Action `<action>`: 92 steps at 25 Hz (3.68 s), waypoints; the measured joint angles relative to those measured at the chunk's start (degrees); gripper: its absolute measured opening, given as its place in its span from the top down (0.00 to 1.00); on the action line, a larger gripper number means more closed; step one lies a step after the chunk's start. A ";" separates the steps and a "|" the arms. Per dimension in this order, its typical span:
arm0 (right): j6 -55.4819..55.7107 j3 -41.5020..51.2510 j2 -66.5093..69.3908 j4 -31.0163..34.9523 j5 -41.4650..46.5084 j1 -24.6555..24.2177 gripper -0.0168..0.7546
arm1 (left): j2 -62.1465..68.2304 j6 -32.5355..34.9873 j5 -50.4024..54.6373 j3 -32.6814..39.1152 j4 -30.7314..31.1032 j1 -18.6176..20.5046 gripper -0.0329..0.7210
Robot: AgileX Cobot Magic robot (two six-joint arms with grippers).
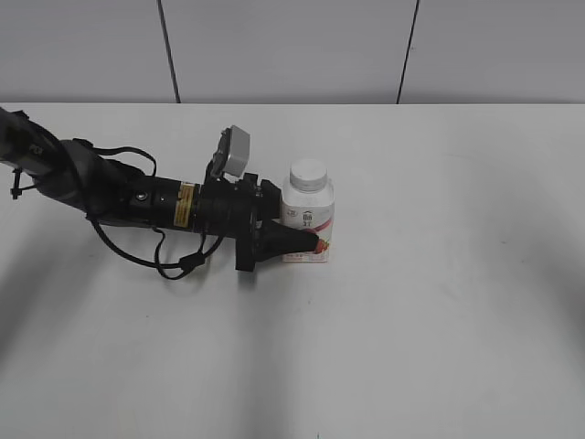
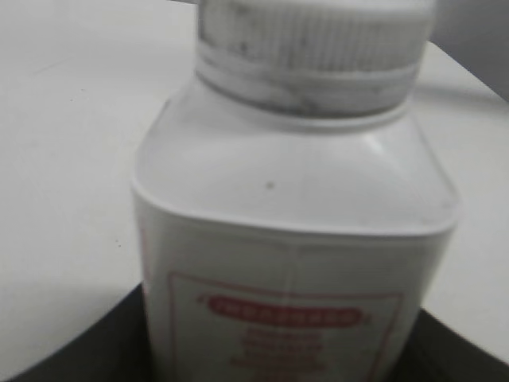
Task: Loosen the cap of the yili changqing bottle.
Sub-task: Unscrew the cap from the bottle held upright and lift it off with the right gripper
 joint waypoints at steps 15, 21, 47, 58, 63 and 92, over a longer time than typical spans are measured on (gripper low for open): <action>18.73 -21.97 25.07 -0.15 5.93 11.85 0.48 | 0.00 -0.05 0.00 0.00 -0.11 0.00 0.41; 24.04 -31.51 36.06 -0.30 6.08 16.11 0.48 | 0.00 -0.05 0.00 0.00 -0.11 0.00 0.41; 32.25 -47.32 59.10 0.29 6.45 25.30 0.31 | 0.00 -0.05 0.00 0.00 -0.23 0.00 0.41; 32.37 -47.82 60.38 -1.69 6.49 25.30 0.31 | 0.00 -0.05 0.00 0.00 -0.23 0.00 0.41; 32.37 -47.82 61.09 -1.05 6.49 25.30 0.31 | 0.00 -0.05 0.00 0.00 -0.23 0.00 0.41; 31.35 -49.53 63.86 -0.42 6.89 25.30 0.46 | 0.00 0.00 0.00 0.00 -0.23 0.00 0.41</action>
